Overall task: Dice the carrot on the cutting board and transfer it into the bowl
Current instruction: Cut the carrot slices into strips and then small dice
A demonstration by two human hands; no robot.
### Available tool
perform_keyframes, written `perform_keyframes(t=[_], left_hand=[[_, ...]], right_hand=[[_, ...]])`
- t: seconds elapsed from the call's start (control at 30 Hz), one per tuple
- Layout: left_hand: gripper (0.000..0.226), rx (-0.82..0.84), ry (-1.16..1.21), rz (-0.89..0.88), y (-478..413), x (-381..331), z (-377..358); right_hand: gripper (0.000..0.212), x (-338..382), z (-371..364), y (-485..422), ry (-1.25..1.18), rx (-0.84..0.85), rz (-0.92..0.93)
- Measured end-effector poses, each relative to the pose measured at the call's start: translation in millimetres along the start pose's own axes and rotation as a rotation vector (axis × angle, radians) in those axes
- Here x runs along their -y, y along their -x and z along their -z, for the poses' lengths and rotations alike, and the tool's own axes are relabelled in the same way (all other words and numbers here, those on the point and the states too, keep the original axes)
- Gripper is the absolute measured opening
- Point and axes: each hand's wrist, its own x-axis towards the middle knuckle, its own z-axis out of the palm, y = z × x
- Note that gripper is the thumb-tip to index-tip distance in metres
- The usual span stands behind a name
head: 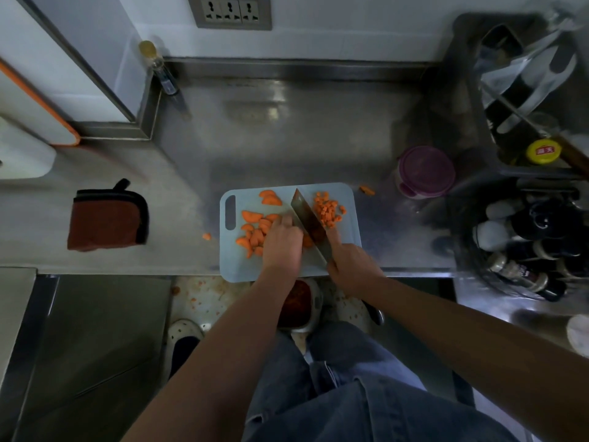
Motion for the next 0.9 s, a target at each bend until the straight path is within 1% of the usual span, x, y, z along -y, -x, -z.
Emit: perform_keyframes(t=[0.13,0.23,0.37,0.43,0.57,0.67,0.8,0.9], left_hand=[[0.025,-0.015,-0.054,-0.037,-0.5,6.0,2.7],[0.029,-0.052,-0.062,-0.031,2.3,9.2,3.3],[0.026,-0.086,-0.018,-0.008,6.3,12.3,0.4],[0.021,-0.095,-0.012,0.019,8.7,11.6,0.3],[0.015,-0.108,0.037,0.088,10.6,5.5,3.3],[0.014,-0.106,0.002,0.115,10.1,1.9,2.6],[0.017,-0.085,0.016,0.121,8.7,1.2,2.4],[0.018,-0.074,-0.005,0.108,6.8,1.6,4.2]], right_hand=[[0.06,-1.1,1.8,-3.8,-0.078,-0.077,0.008],[0.059,-0.3,5.3,-7.8,-0.116,-0.111,0.016],[0.054,1.0,10.3,-8.8,-0.139,-0.107,0.035],[0.056,3.3,9.8,-7.3,-0.126,-0.101,0.034],[0.047,8.6,6.3,-3.9,-0.085,-0.061,0.024],[0.057,12.6,3.5,-2.7,-0.04,-0.016,0.009],[0.052,16.0,-1.4,-2.9,0.007,-0.01,-0.003],[0.058,16.6,-5.2,-6.1,0.01,0.004,-0.01]])
